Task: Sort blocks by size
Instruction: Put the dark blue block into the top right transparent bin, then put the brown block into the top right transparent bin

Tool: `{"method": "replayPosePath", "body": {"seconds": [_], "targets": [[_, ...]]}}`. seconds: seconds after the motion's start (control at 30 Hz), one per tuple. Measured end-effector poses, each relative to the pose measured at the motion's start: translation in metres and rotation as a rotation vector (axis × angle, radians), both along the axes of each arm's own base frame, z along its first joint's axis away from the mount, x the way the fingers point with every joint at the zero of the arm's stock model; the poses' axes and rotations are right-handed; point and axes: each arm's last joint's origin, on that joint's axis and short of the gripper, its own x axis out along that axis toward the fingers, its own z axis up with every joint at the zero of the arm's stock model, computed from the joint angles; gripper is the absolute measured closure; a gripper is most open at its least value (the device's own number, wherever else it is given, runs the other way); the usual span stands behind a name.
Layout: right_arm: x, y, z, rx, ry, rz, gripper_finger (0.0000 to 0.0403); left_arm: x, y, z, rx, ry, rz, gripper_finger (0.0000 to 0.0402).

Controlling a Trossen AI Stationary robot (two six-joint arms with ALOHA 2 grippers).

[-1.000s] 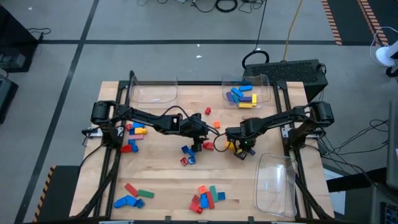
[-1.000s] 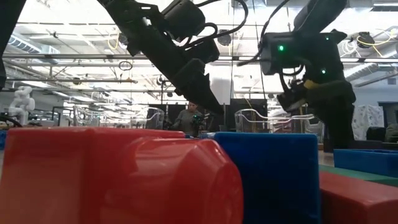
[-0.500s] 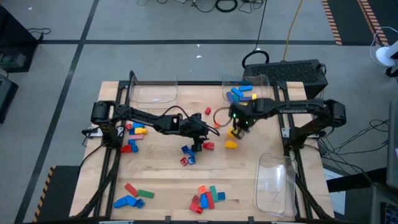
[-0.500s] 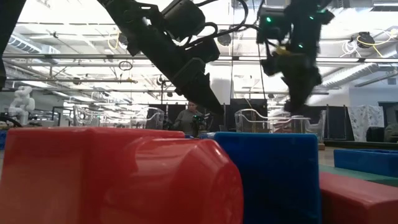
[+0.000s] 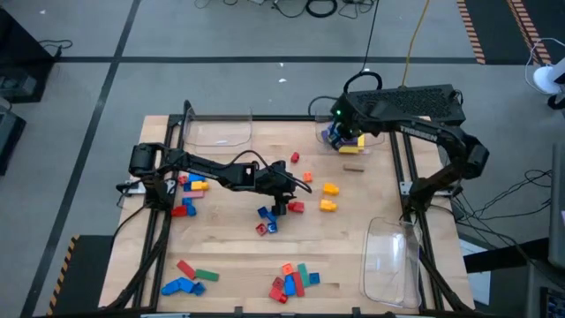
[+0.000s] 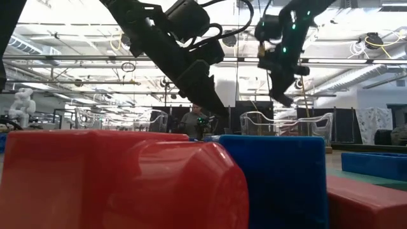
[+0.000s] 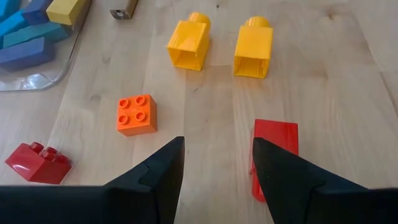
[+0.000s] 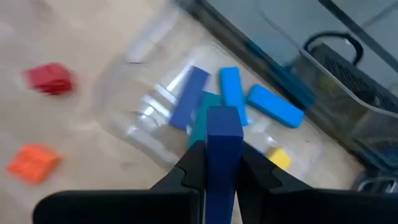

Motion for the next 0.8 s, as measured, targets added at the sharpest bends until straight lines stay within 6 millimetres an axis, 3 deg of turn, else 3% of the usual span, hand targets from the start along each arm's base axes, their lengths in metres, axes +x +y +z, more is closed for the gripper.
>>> {"method": "replayPosePath", "body": {"seconds": [0.17,0.43,0.6,0.8], "targets": [[-0.003,-0.021,-0.011,0.027,-0.008,-0.053,0.0344,-0.001,0.000,-0.001,0.000,0.010,0.000,0.0210],[-0.006,-0.029,-0.010,-0.004,-0.014,-0.051,0.0277,-0.001,0.000,-0.002,0.000,0.023,-0.001,0.0210],[-0.007,-0.024,-0.012,0.038,0.019,0.008,0.0256,-0.002,0.000,-0.002,0.000,0.023,0.000,0.0210],[-0.008,-0.002,-0.017,0.181,0.116,0.121,0.0260,-0.001,0.000,-0.002,0.000,0.023,-0.001,0.0210]]}}
